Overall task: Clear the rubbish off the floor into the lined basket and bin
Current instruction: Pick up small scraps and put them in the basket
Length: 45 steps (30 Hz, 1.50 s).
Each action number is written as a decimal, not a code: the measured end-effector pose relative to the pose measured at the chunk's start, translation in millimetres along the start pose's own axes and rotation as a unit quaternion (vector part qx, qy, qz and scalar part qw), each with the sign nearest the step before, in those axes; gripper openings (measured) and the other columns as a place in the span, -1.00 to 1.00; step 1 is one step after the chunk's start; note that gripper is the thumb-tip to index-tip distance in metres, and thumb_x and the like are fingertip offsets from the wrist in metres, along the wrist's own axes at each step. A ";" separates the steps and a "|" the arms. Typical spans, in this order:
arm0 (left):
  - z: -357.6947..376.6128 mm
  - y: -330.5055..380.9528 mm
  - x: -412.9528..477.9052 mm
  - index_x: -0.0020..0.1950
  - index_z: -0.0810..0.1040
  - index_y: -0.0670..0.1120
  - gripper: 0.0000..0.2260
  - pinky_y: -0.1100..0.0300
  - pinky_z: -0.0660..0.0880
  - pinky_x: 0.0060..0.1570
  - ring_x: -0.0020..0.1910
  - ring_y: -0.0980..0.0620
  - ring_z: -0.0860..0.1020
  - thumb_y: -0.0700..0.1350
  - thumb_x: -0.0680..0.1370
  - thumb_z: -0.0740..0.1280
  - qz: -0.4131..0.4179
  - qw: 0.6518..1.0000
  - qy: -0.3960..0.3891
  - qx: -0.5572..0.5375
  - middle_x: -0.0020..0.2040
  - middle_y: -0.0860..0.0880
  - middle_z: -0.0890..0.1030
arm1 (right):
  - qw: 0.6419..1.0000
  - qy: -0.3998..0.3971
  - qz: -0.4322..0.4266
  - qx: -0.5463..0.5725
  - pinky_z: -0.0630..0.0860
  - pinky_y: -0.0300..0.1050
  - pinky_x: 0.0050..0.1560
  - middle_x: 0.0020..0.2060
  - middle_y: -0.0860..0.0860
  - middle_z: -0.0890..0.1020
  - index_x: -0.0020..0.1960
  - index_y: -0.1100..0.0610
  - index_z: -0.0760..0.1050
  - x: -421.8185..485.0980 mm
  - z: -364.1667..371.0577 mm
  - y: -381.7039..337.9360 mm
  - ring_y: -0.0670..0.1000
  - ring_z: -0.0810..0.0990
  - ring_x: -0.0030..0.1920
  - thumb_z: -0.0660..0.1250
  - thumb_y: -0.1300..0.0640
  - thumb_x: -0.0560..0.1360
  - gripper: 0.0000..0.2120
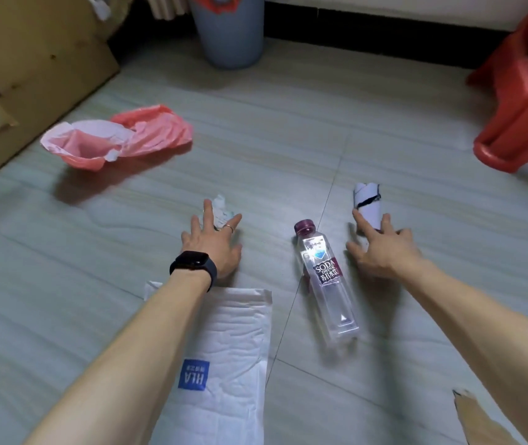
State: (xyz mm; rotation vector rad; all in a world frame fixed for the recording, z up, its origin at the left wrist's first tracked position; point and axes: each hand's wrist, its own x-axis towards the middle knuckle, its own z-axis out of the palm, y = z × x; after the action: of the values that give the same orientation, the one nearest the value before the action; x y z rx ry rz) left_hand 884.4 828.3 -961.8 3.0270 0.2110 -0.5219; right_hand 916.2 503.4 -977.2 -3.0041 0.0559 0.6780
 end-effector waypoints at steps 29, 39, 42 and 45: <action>8.6 30.9 -243.2 0.41 0.47 0.00 -0.62 -0.02 0.49 0.16 0.27 -0.11 0.51 -0.16 0.59 0.20 0.103 0.961 0.094 -0.238 0.32 -0.06 0.55 | 0.965 0.133 0.085 0.212 0.52 0.00 0.01 0.01 0.14 0.71 0.14 -0.08 0.68 -259.3 61.1 44.4 0.28 0.62 0.07 0.26 -0.03 0.56 -0.74; -111.2 -64.4 -500.1 0.22 0.56 0.15 -0.72 0.10 0.55 -0.08 -0.02 -0.01 0.61 -0.02 0.53 0.26 0.088 0.907 0.311 -0.271 0.08 0.07 0.66 | 0.899 0.036 -0.159 0.406 0.68 0.10 -0.10 -0.31 -0.02 0.73 0.11 -0.06 0.58 -478.0 -107.8 -82.5 0.09 0.72 -0.29 0.42 0.16 0.42 -0.72; -121.8 -113.1 -560.8 0.25 0.48 0.20 -0.73 0.11 0.51 -0.18 -0.08 -0.05 0.61 0.05 0.56 0.21 0.028 0.909 0.335 -0.245 -0.01 0.02 0.67 | 0.888 0.027 -0.250 0.384 0.69 0.05 -0.21 -0.32 -0.07 0.72 0.03 0.02 0.63 -544.1 -122.0 -142.4 0.03 0.71 -0.36 0.42 0.16 0.43 -0.82; -111.8 -157.4 -601.7 0.34 0.30 0.25 -0.67 0.06 0.53 -0.13 -0.01 -0.11 0.62 0.13 0.57 0.15 -0.059 0.941 0.272 -0.193 -0.01 -0.01 0.67 | 0.892 0.018 -0.307 0.331 0.67 -0.02 -0.17 -0.23 -0.06 0.74 0.00 -0.01 0.64 -589.2 -115.7 -185.7 -0.04 0.71 -0.29 0.42 0.05 0.46 -0.87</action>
State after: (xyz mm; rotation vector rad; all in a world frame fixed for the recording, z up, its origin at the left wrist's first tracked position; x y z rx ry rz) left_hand 336.7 918.8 -659.8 2.6978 0.4597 0.3366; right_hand 443.0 693.7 -609.8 -2.1796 -0.5262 0.4107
